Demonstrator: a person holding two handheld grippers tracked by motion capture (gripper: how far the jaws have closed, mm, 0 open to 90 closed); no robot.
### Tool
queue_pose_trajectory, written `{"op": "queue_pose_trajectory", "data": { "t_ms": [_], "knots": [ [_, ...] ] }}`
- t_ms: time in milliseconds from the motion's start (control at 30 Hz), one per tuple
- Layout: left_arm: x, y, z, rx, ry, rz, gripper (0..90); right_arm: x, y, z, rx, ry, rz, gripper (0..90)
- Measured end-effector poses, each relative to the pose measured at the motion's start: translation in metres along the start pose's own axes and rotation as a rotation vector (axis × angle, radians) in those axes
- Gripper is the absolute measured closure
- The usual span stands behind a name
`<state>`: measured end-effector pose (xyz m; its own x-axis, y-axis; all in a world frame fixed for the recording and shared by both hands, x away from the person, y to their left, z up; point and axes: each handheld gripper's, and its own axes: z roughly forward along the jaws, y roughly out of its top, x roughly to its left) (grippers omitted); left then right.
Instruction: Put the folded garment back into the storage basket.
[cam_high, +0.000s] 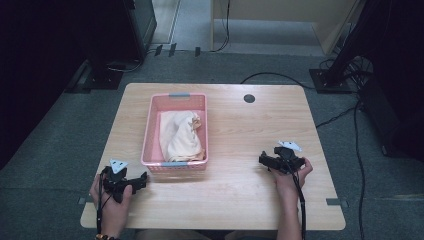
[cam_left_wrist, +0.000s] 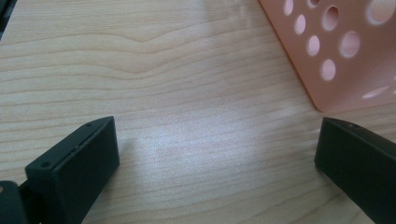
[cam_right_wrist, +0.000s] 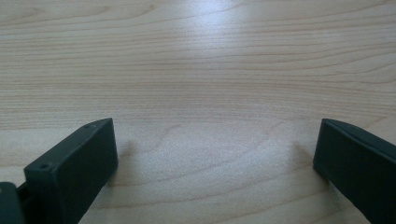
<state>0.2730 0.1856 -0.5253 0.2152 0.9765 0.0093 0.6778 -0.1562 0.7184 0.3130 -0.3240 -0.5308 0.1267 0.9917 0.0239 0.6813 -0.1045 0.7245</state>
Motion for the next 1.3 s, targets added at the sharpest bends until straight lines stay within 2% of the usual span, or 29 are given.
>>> {"op": "queue_pose_trajectory", "data": {
  "t_ms": [367, 767, 1300],
  "knots": [
    [0.000, 0.000, 0.000, 0.000, 0.000, 0.000, 0.0, -0.010, -0.002, -0.002, 0.001, -0.013, 0.009, 0.0],
    [0.000, 0.000, 0.000, 0.000, 0.000, 0.000, 0.0, -0.015, -0.003, -0.003, 0.001, -0.022, 0.019, 0.0],
    [0.000, 0.000, 0.000, 0.000, 0.000, 0.000, 0.0, -0.033, -0.006, -0.007, 0.000, -0.039, 0.034, 0.0]
  ]
}}
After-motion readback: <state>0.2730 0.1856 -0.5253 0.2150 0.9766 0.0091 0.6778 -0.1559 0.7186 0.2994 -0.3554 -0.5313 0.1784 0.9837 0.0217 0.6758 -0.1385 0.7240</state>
